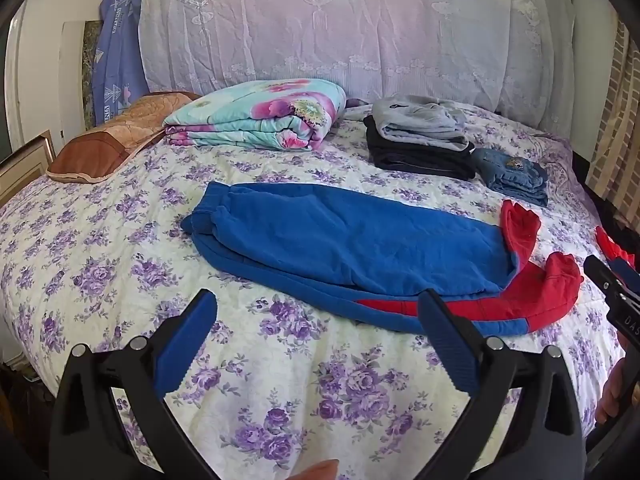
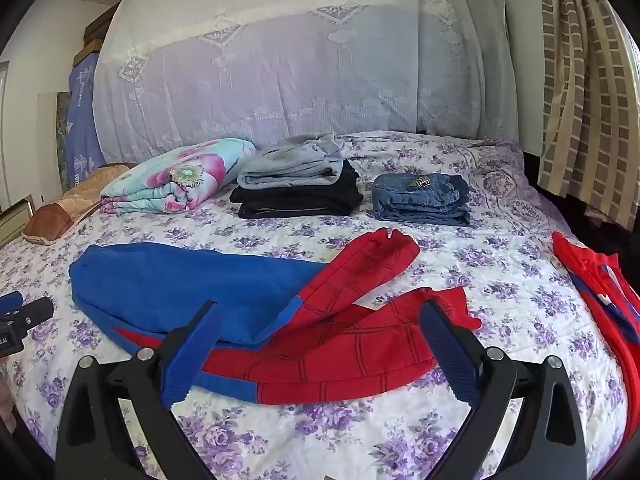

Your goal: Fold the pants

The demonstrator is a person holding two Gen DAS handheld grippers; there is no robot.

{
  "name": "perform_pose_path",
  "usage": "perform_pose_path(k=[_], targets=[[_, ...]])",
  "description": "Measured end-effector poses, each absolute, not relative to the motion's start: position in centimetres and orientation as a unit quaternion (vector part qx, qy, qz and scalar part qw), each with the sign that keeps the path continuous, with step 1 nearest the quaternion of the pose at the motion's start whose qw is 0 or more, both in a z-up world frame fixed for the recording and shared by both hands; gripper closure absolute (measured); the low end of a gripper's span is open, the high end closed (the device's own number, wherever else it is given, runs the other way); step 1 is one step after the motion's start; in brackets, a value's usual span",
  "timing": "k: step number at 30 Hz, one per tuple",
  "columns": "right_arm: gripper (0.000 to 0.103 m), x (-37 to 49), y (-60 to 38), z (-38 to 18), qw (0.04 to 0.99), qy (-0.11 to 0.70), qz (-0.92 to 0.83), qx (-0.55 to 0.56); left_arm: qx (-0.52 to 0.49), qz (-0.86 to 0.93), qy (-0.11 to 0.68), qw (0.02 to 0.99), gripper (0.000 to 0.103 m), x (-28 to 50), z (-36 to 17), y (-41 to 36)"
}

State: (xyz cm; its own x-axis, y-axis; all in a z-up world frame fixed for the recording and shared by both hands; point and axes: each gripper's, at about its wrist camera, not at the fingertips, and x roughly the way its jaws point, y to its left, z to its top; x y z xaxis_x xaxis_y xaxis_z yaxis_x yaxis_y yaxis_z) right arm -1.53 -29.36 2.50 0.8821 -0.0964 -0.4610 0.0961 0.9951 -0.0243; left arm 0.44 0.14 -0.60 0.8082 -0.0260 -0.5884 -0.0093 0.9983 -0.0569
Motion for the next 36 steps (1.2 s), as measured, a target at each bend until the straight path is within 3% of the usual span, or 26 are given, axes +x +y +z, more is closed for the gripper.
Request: perform_pose_path(k=[36], targets=[[0.004,-1.46,-28.58,2.38,0.969,0.245,-0.043,-0.006,-0.042,-0.004,0.319,0.947,0.005,0.45,-0.78,0.96]])
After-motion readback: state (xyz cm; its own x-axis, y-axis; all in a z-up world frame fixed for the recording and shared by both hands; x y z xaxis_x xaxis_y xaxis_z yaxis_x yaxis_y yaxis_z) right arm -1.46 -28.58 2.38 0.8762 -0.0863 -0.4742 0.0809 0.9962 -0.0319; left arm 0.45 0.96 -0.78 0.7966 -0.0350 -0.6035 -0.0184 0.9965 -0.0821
